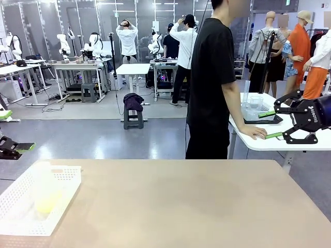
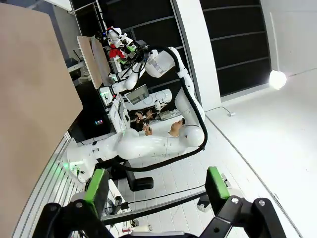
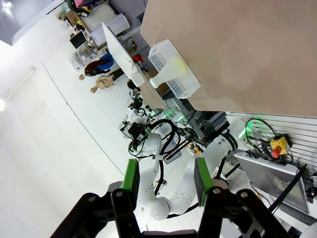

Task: Prepare the solutions needed for the experiment.
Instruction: When the human places the Big flask in the center of the table, pick up the Big flask and place it in the left Organizing basket.

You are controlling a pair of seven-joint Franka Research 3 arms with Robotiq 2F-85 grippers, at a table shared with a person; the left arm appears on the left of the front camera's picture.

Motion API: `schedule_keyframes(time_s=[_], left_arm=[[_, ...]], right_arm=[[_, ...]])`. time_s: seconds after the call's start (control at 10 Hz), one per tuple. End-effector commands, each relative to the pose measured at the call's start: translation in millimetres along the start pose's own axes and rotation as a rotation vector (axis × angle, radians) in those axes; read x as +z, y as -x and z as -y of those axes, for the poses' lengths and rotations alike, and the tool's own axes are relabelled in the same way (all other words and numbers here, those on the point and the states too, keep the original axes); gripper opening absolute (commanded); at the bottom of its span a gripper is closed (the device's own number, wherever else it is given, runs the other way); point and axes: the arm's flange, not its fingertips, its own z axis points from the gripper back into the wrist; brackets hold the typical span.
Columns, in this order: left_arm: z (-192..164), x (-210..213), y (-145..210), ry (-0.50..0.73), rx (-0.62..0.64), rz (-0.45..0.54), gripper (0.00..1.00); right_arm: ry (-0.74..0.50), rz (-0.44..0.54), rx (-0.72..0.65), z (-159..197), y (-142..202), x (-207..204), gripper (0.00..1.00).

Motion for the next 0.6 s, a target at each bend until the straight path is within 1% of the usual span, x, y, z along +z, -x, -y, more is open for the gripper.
schedule_keyframes(time_s=[0.0, 0.5], left_arm=[[1.0, -0.9, 0.1, -0.002, -0.004, -0.002, 1.0], [1.0, -0.9, 0.1, -0.002, -0.004, -0.002, 1.0]], right_arm=[[-0.011, -0.007, 0.007, -1.0, 1.0, 0.6, 0.57], [-0.011, -0.007, 0.007, -1.0, 1.0, 0.6, 0.57]])
